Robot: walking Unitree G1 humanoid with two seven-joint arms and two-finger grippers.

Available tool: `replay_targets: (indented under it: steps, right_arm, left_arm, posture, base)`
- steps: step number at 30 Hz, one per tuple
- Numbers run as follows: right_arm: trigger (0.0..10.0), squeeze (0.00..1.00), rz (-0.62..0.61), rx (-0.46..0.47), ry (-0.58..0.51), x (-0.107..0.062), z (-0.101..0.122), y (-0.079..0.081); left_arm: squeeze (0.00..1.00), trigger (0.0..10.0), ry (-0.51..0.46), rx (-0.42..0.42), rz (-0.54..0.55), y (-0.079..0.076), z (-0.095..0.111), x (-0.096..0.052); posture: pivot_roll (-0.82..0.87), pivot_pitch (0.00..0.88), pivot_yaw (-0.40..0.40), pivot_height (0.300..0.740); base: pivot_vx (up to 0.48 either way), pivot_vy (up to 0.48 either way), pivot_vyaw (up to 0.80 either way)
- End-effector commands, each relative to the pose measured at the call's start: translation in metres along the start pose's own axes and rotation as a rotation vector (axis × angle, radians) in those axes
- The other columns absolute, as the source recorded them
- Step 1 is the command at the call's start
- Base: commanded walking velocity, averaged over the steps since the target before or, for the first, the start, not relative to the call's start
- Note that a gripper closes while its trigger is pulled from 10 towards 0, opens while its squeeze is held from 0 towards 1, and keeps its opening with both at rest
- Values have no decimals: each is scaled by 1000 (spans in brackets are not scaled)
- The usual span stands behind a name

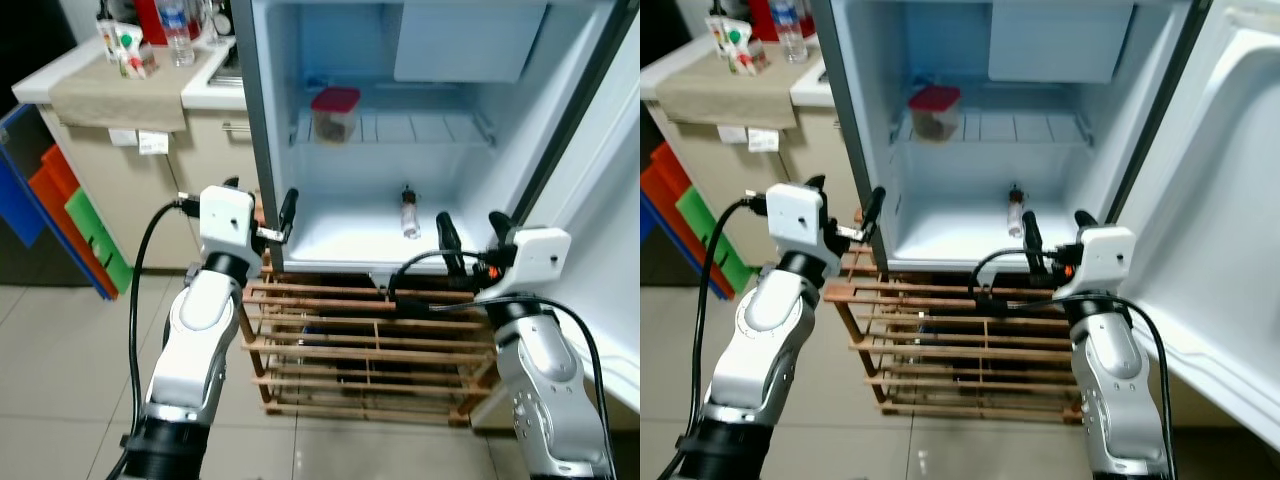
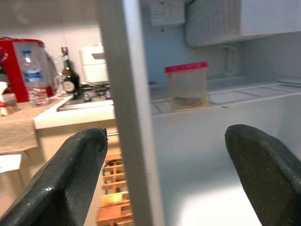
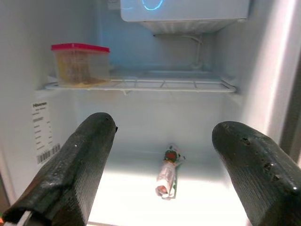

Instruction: Restocking fridge

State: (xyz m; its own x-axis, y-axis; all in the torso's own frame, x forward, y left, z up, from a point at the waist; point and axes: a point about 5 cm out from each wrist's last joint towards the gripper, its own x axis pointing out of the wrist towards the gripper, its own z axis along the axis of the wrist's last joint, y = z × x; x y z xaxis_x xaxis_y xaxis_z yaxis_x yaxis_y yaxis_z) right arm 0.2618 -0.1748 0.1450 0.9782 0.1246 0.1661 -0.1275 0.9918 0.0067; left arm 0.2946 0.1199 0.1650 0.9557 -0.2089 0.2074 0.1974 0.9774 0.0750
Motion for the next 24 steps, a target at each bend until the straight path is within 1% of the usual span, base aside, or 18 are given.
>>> replay_targets:
  steps: [1,11,15,19,21,24]
  right_arm:
    - [10000,0,8,-2,-13,1,3,0]
    - [10000,0,11,7,-7,0,3,-1]
    - [10000,0,-3,36,16,-3,-2,-2]
    - [10000,0,-6,33,28,-6,-4,-4]
    - [10000,0,-5,30,33,-7,-5,-4]
    - [10000,0,3,20,45,-9,-6,-5]
  left_arm:
    - [0,10000,12,-1,10,-1,-2,1]
    - [0,10000,24,-6,26,0,-5,2]
    - [0,10000,41,-15,38,3,-9,0]
    - [0,10000,54,-17,45,5,-12,-2]
    - [0,10000,68,-24,51,5,-14,-2]
    - [0,10000,62,-48,39,4,-14,-2]
  posture:
    - [-139,0,18,740]
    - [-142,0,14,740]
    - [-143,0,14,740]
    - [-143,0,12,740]
    - [-145,0,9,740]
    - [-146,0,8,740]
  base:
    - [-259,0,0]
    - [-283,0,0]
    - [-300,0,0]
    - [-276,0,0]
    - [0,0,0]
    - [0,0,0]
